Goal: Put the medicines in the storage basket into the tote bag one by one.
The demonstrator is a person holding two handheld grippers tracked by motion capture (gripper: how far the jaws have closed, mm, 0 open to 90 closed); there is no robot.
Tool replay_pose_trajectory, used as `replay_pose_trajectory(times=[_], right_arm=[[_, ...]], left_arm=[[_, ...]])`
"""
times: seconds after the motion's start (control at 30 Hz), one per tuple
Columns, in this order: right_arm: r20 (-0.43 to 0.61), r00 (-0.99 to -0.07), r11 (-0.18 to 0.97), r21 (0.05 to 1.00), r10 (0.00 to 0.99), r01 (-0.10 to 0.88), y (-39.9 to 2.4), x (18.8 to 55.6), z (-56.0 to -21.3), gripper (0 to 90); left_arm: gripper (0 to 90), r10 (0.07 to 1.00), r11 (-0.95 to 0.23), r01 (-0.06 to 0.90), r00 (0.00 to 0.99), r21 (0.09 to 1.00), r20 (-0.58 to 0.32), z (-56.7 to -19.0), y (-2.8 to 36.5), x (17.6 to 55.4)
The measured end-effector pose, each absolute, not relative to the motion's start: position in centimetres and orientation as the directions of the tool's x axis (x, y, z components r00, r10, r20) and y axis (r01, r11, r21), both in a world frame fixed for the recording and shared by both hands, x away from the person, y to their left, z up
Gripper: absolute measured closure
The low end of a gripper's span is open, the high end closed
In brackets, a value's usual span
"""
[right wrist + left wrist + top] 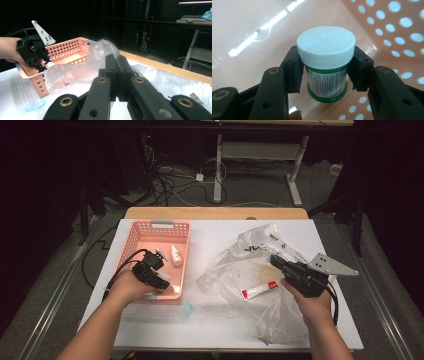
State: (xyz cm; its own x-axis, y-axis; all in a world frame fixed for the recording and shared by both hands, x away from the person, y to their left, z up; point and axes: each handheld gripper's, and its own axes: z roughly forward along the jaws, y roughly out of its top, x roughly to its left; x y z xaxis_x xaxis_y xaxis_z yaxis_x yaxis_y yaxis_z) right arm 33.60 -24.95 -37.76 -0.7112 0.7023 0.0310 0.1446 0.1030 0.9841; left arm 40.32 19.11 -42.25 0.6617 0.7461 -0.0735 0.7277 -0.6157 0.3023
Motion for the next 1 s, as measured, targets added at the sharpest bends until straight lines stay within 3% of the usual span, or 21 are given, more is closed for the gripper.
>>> replay_pose_trajectory(times=[0.1,0.2,0.4,0.57,1.0], right_arm=[[0.028,-0.713,0.106,0.984,0.7,0.143,-24.9,33.6,-37.8,90.0],[0.033,-0.713,0.102,0.984,0.7,0.146,-24.8,33.5,-37.8,90.0],[0.026,-0.72,0.11,0.984,0.694,0.141,-24.5,33.5,-37.9,90.0],[0.02,-0.718,0.107,0.986,0.696,0.131,-24.5,33.4,-37.7,90.0],[0.019,-0.714,0.103,0.987,0.7,0.126,-24.8,33.3,-37.6,90.0]], left_arm=[[50.4,0.738,-0.609,0.712,0.67,0.348,-0.078,-41.9,19.4,40.0],[50.4,0.737,-0.55,0.7,0.663,0.455,-0.129,-41.0,20.3,39.3],[50.4,0.772,-0.509,0.696,0.63,0.506,-0.09,-41.1,20.3,38.6],[50.4,0.788,-0.443,0.68,0.606,0.584,-0.108,-40.4,20.4,38.0],[50.4,0.783,-0.393,0.602,0.616,0.695,-0.091,-40.3,19.8,35.9]])
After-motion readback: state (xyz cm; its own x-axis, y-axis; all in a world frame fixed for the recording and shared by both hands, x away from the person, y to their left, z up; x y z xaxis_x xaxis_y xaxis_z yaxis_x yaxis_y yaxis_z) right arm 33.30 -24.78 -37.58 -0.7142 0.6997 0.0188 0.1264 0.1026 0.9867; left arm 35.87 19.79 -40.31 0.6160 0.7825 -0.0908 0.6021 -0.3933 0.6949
